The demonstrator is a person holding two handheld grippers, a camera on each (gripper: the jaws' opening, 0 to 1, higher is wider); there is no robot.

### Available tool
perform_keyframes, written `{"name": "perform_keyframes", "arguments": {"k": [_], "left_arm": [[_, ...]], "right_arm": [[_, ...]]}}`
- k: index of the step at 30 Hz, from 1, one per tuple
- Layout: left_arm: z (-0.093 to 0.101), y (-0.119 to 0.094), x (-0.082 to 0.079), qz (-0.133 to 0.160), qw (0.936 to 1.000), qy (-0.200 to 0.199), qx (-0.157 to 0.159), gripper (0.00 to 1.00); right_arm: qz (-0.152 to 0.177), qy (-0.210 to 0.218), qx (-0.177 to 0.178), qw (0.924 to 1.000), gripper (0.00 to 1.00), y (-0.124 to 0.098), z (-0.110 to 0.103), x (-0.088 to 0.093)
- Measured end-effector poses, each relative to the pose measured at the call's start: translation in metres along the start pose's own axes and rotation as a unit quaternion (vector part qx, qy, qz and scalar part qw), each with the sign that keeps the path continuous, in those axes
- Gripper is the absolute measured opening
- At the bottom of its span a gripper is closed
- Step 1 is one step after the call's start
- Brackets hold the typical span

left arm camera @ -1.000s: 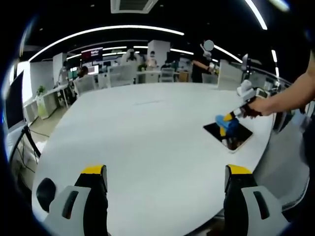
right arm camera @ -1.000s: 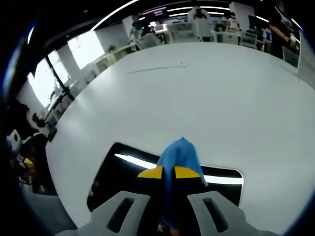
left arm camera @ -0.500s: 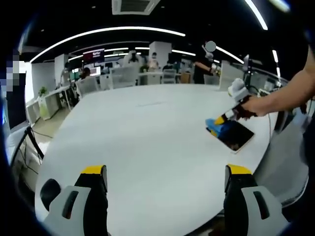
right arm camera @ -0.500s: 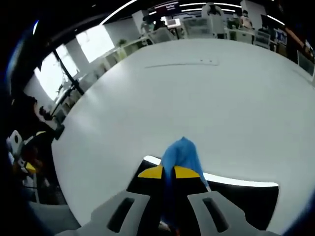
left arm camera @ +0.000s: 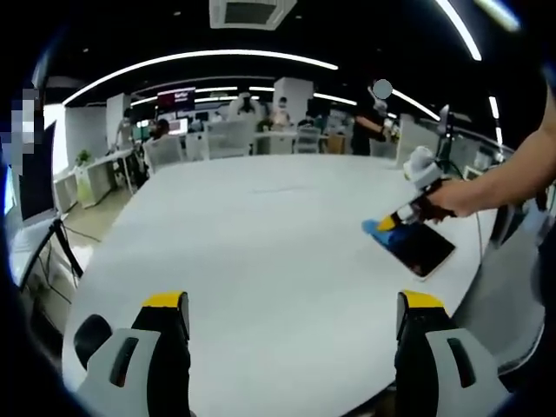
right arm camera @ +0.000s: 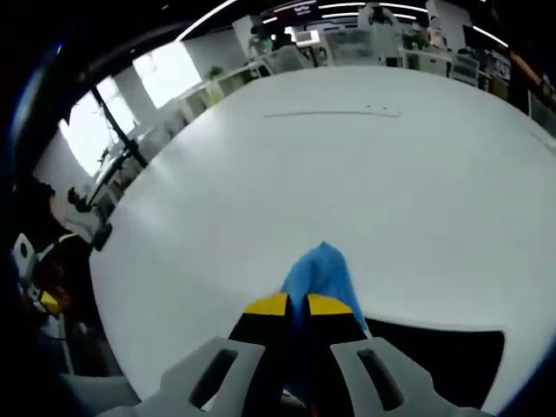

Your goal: Wipe the mirror surface with the cleaning cloth until all visible marks leave the cleaned area.

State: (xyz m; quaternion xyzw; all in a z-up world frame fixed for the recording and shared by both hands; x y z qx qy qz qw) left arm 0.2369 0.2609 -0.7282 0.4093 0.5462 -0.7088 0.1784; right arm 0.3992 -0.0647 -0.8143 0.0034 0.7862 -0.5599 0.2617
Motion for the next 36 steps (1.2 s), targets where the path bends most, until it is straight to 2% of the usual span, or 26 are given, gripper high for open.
{"name": "perform_keyframes", "arguments": {"k": [5,7,9,15,18,26,28,31,33,36], "left_arm": [[-0.001,0.002,0.0,-0.002,1.0,0.003,0.003,0.99],[0.001,0.003,-0.002,-0.001,1.0,0.007,0.004,0.99],[0.0,0.004,-0.002,0.003,1.0,0.004,0.004,0.99],[0.008,0.006,0.003,-0.004,1.0,0.004,0.006,0.99],[0.013,0.005,0.003,-0.011,0.9998,0.017,0.008,0.99],[0.008,0.007,-0.001,0.0,1.0,0.004,0.004,0.99],[0.009,0.007,-0.003,0.0,1.0,0.007,0.005,0.99],[0.005,0.006,-0.005,0.005,0.9999,0.009,0.003,0.99],[0.002,0.005,-0.005,0.009,1.0,0.002,0.0,0.99],[0.003,0.001,-0.006,0.011,0.9999,0.001,-0.002,0.99]], "right_arm": [[0.005,0.009,-0.005,0.9999,0.01,-0.002,0.0,0.003],[0.001,0.014,-0.025,0.9996,0.01,-0.003,-0.005,0.006],[0.002,0.002,-0.021,0.9998,0.01,-0.003,-0.008,0.008],[0.004,0.009,-0.024,0.9997,0.01,-0.001,-0.007,0.007],[0.007,0.01,-0.025,0.9996,0.01,0.0,-0.007,0.007],[0.004,0.009,-0.018,0.9998,0.0,-0.001,-0.008,0.01],[-0.001,0.013,-0.018,0.9997,0.0,-0.002,-0.009,0.011],[-0.033,0.059,-0.024,0.9974,0.0,-0.007,-0.014,0.019],[-0.024,0.03,-0.014,0.9992,0.0,-0.006,-0.016,0.022],[-0.025,0.031,-0.014,0.9991,0.0,-0.006,-0.016,0.022]]}}
Point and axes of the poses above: the point that each gripper's makers call its tool centre point, and the gripper's own axes: y roughly forward along the fingers, z roughly to its right, x roughly out of its underside, the point moved 6 cm from there along -y, roughly backward along the fingers, and after that the axes turned 12 degrees about -z, right-handed, at the moved point
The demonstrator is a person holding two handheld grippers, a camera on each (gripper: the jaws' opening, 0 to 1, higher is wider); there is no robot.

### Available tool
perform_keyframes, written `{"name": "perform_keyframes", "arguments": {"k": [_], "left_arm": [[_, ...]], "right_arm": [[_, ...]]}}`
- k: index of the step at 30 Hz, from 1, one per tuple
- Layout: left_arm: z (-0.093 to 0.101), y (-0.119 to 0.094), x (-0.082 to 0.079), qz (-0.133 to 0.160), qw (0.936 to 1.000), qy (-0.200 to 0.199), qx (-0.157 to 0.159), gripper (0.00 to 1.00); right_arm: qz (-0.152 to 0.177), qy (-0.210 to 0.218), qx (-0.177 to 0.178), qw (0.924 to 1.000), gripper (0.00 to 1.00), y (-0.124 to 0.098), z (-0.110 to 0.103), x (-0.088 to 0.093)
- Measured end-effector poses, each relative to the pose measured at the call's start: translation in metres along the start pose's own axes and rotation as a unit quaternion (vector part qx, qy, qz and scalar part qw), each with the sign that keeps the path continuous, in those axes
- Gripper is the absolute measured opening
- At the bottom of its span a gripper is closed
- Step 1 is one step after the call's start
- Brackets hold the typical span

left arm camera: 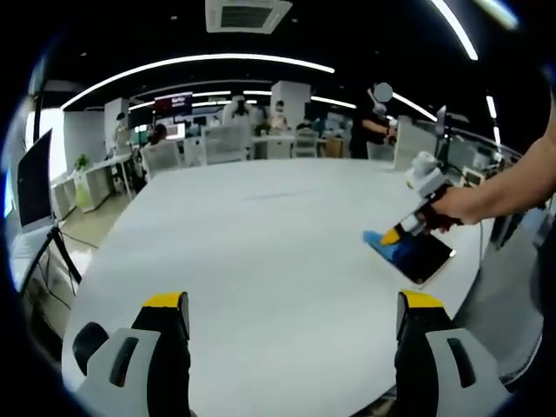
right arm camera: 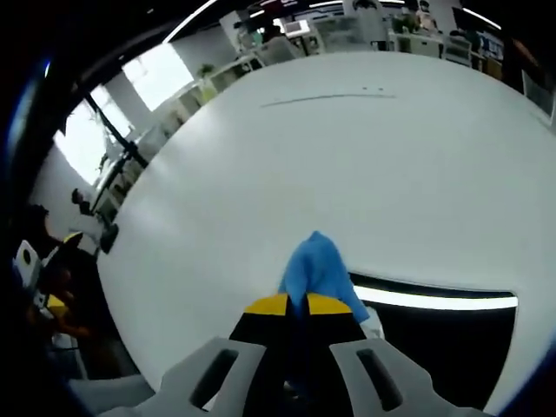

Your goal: Wipe the mirror surface with the cleaning cloth until all visible marks leave the cleaned area.

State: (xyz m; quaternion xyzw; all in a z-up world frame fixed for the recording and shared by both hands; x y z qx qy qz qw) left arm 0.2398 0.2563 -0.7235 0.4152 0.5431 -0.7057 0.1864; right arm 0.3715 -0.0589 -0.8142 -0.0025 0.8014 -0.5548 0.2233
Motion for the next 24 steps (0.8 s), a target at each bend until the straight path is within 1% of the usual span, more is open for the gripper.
{"name": "perform_keyframes", "arguments": {"k": [2,11,13,16,19,21,24], "left_arm": [[0.001,-0.003,-0.001,-0.001,1.0,0.0,-0.002,0.99],[0.002,-0.016,0.0,0.002,0.9999,-0.003,-0.011,0.99],[0.001,-0.018,0.0,0.002,0.9999,-0.003,-0.012,0.99],[-0.001,-0.018,-0.002,0.009,0.9999,0.001,-0.015,0.99],[-0.006,-0.014,-0.001,0.008,0.9997,-0.016,-0.018,0.99],[-0.004,-0.015,-0.006,0.024,0.9993,-0.023,-0.018,0.99],[0.001,-0.014,-0.007,0.022,0.9995,-0.016,-0.017,0.99]], "right_arm": [[-0.002,0.005,-0.001,1.0,0.0,-0.003,-0.002,0.002],[0.0,-0.006,0.0,1.0,0.0,-0.006,-0.005,0.009],[-0.005,0.003,-0.004,1.0,0.0,-0.008,-0.007,0.012],[-0.011,0.0,-0.006,0.9999,0.0,-0.011,-0.008,0.019],[-0.02,0.012,-0.012,0.9997,0.0,-0.012,-0.007,0.021],[-0.024,0.002,-0.01,0.9997,0.0,-0.012,-0.008,0.023],[-0.017,-0.009,-0.008,0.9998,0.0,-0.009,-0.006,0.023]]}}
Point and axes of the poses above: the point that each gripper's makers call its tool centre point, and the gripper's own axes: y roughly forward along the fingers, z roughly to its right, x roughly out of its underside, the point moved 6 cm from there along -y, roughly backward along the fingers, and after that the axes turned 12 degrees about -z, right-handed, at the moved point
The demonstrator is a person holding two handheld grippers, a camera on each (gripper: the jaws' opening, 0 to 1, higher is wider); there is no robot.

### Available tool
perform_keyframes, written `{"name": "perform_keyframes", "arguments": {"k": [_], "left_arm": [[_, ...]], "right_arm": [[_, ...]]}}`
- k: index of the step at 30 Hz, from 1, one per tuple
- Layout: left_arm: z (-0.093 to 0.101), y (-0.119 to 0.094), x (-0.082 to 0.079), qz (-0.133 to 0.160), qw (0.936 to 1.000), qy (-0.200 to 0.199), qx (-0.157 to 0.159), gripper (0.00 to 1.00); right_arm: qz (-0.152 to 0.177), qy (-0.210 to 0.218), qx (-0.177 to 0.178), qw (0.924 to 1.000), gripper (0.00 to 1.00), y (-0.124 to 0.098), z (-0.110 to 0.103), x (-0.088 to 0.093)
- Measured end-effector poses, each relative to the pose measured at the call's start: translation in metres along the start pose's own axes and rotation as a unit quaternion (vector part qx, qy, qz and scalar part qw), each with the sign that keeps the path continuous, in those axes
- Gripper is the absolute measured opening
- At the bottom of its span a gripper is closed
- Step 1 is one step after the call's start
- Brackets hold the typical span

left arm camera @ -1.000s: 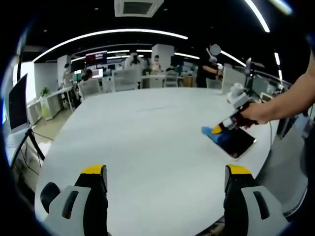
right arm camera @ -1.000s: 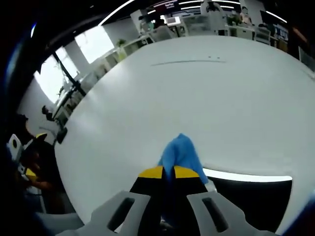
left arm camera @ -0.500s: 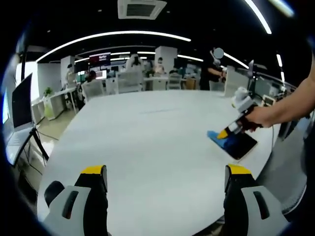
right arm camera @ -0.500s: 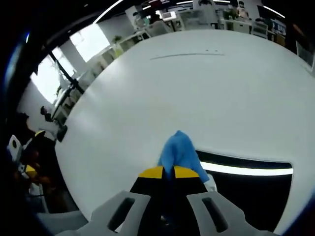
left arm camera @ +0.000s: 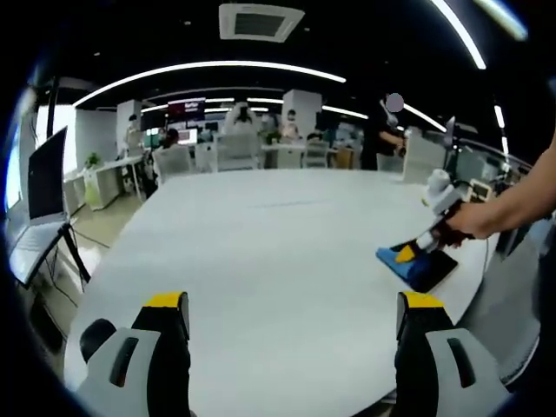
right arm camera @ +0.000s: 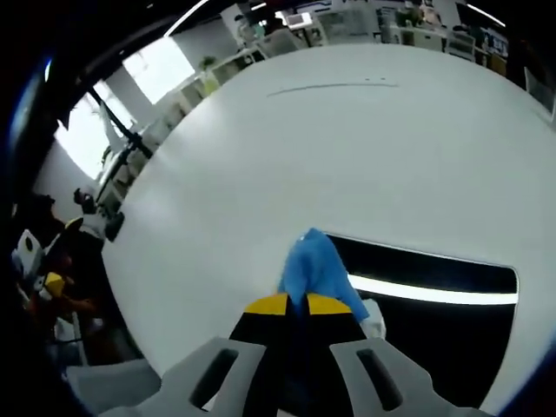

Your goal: Wipe the mirror surface with the cleaning cloth until all visible marks leave the cleaned area.

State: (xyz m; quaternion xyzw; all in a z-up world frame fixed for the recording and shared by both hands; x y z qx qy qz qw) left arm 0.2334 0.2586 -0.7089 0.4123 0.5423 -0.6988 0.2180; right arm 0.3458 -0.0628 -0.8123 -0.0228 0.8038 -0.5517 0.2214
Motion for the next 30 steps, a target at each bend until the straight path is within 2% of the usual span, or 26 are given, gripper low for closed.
{"name": "perform_keyframes", "arguments": {"k": [7,16,19,30], "left_arm": [[0.006,-0.001,0.001,-0.008,0.9999,0.004,0.006,0.99],[0.002,-0.002,-0.005,-0.007,0.9999,0.01,-0.001,0.99],[0.002,-0.002,-0.006,-0.004,0.9999,0.012,0.001,0.99],[0.012,0.003,-0.002,-0.011,0.9997,0.018,0.01,0.99]], "right_arm": [[0.002,-0.001,0.002,1.0,0.0,-0.001,-0.002,0.0],[0.008,-0.015,0.007,0.9998,0.0,-0.001,0.0,0.003],[0.009,-0.023,0.016,0.9996,0.0,-0.002,0.005,0.005],[0.02,-0.013,0.019,0.9995,0.0,-0.012,0.026,0.015]]}}
Point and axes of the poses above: the point that each gripper's makers call its tool centre point, and the gripper's own axes: y roughly forward along the fingers, z roughly to its right, x roughly out of its underside, the point moved 6 cm from there along -y, roughly backward along the fingers, and after that the axes turned 12 degrees about -z, right-handed, at the moved point
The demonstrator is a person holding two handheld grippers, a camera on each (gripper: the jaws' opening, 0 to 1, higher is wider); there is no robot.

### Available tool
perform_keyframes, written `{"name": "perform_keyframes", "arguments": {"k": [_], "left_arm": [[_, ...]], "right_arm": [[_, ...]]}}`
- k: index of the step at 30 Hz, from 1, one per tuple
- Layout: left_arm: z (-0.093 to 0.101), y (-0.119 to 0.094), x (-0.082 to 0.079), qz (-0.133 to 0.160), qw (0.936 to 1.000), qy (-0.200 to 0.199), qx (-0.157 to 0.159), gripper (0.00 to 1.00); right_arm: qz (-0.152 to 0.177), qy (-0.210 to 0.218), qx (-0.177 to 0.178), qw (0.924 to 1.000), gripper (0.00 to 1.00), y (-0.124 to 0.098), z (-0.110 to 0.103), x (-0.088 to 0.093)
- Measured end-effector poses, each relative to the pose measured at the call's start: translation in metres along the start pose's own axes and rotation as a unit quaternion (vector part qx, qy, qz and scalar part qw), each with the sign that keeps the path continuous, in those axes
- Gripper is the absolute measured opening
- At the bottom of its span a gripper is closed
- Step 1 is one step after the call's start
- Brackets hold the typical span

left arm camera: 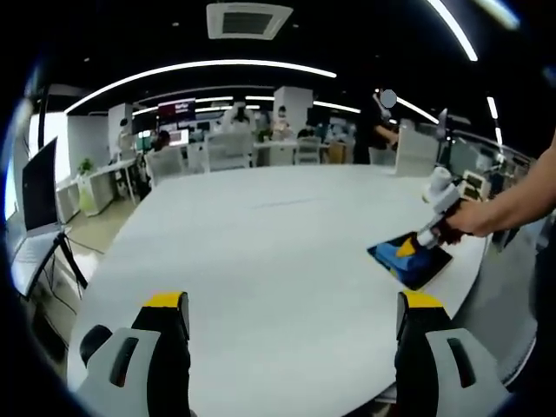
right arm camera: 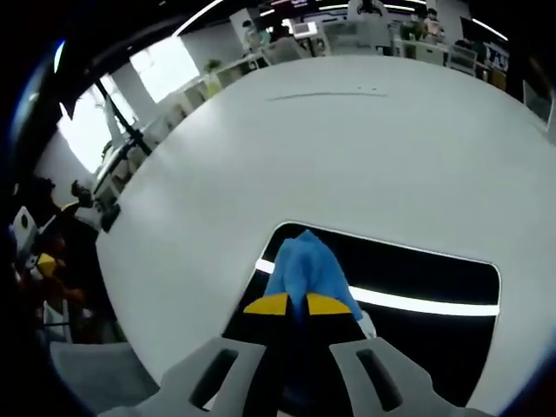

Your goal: Wipe the mirror surface with the cleaning cloth until all visible marks leave the cleaned area.

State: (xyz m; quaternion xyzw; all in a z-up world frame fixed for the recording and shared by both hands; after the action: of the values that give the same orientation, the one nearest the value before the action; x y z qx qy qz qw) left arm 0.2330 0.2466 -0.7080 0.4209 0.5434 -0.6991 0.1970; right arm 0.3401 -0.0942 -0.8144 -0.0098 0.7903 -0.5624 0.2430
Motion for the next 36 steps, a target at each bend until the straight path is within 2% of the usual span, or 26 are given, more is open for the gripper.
{"name": "perform_keyframes", "arguments": {"k": [36], "left_arm": [[-0.001,0.014,-0.006,0.0,0.9999,0.007,0.015,0.99]], "right_arm": [[0.01,0.023,0.027,0.9993,0.0,-0.03,0.068,0.029]]}}
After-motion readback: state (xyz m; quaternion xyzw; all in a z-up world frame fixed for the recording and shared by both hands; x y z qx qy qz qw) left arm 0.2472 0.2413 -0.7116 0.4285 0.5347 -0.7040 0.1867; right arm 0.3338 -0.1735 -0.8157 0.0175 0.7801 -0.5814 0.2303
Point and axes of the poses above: the point that each gripper's makers call its tool centre point, and the gripper's own axes: y roughly forward along the fingers, z roughly to its right, x roughly out of its underside, the point moved 6 cm from there along -y, roughly backward along the fingers, and after that the axes turned 12 degrees about -z, right-handed, at the moved point
